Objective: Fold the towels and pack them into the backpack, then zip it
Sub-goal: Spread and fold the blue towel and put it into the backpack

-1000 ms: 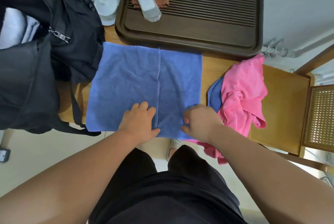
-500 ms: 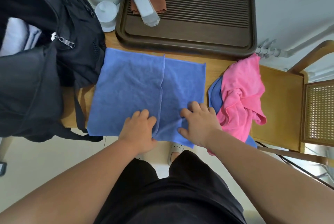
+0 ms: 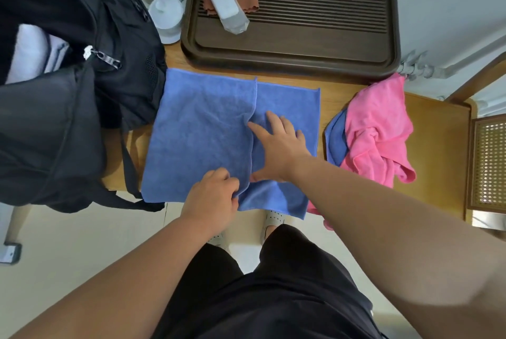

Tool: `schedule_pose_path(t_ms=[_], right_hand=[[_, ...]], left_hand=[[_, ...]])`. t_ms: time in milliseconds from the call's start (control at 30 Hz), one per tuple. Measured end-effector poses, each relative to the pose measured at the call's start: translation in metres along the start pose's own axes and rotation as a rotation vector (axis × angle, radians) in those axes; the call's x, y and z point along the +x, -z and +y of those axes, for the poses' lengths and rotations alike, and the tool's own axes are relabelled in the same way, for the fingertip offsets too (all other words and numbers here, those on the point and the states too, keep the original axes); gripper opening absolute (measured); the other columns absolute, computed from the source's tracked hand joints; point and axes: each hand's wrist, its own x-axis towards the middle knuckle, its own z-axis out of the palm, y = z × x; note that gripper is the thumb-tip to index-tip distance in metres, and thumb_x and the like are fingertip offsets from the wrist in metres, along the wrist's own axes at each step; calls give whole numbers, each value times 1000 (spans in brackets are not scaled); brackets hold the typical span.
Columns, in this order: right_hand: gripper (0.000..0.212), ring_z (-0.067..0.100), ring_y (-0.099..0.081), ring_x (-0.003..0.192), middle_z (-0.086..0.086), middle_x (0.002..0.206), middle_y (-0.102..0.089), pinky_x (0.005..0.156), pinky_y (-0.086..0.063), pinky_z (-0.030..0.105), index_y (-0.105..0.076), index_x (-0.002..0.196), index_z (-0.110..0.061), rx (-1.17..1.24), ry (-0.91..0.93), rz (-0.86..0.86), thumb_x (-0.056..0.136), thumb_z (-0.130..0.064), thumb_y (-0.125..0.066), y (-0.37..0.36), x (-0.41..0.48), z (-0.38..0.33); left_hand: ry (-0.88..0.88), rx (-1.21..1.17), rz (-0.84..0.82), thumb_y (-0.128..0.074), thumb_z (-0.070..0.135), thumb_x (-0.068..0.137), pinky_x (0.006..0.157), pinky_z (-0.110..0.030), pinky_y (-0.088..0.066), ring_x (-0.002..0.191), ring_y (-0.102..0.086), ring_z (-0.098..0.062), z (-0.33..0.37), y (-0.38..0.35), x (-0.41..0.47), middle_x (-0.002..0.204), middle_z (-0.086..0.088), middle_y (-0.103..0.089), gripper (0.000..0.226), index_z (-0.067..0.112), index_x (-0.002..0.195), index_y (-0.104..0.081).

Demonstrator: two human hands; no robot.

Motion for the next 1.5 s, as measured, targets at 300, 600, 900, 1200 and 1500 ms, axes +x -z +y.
schedule_pose_path(t_ms=[300,600,900,1200,1500], right_hand=[[143,44,23,148,12,160,33,119,0,63,33,149,-36,-370,-61,4,66,-57,-82,-53,-52,46],[76,29,-30,142,3,152,-41,116,-28,42,-43,149,-25,319,5,181,86,-62,-65,-17,-28,19],[59,30,-44,129,5,138,-47,103,-46,45,-53,140,-24,525,-188,95,88,-51,-62,28,66,-28],[41,26,-62,109,8,130,-61,89,-53,33,-61,128,-9,936,-137,374,87,-13,-62,60,24,-38],[44,24,-62,91,14,109,-64,67,-51,19,-60,125,1,975,-330,458,82,7,-56,56,-20,34]], left_hand=[[-3,-15,-32,-61,29,92,62,-31,-29,84,-36,-16,-1,-1,5,91,5,-40,14,19,83,-60],[-12,-79,-18,-66,20,85,57,-35,-41,75,-46,-20,-3,9,-1,76,5,-43,26,20,67,-48],[37,-121,-24,-57,24,94,53,-20,-22,74,-42,-14,-4,23,-11,73,6,-42,35,25,67,-35],[113,-303,-51,-53,23,70,49,-30,-21,55,-27,-15,13,85,-1,56,1,-33,26,14,59,-31],[10,-211,-364,-53,22,83,51,-30,-27,57,-35,-16,83,68,29,64,5,-44,22,18,66,-41]])
